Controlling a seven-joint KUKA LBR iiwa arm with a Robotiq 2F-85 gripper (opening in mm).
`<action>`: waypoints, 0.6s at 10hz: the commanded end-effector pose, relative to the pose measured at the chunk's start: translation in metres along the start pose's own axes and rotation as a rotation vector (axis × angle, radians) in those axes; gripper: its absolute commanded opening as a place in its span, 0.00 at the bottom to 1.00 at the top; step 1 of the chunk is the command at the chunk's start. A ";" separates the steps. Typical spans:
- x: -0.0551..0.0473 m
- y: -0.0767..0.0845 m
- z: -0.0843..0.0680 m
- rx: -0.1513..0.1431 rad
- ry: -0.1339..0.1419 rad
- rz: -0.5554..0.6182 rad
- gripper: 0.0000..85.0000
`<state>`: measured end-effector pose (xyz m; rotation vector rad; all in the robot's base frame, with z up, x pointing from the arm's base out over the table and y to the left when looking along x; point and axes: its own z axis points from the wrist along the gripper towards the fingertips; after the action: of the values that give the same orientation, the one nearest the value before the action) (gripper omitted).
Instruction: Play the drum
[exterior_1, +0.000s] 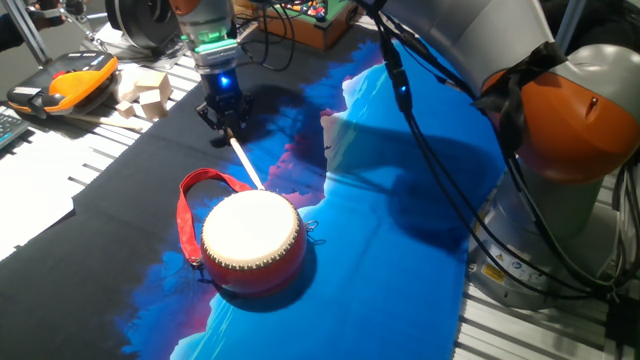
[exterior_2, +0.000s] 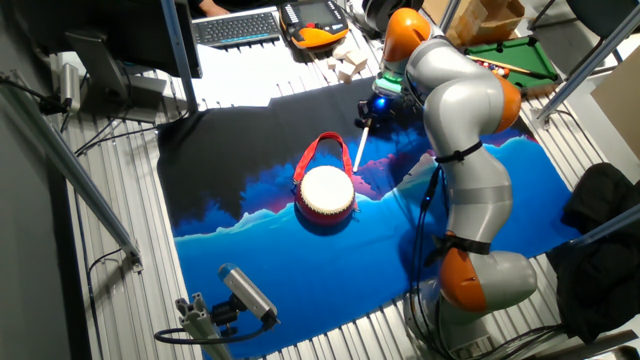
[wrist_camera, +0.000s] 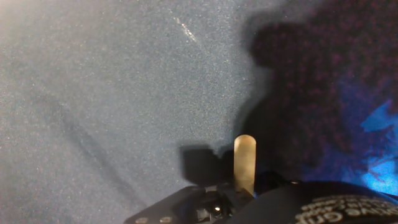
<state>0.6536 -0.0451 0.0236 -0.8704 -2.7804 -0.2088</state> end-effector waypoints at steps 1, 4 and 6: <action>0.000 -0.001 0.000 0.002 -0.006 0.005 0.40; -0.001 -0.004 0.002 0.002 -0.024 0.004 0.20; -0.001 -0.004 0.000 -0.007 -0.020 -0.011 0.00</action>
<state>0.6519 -0.0485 0.0230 -0.8634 -2.8055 -0.2137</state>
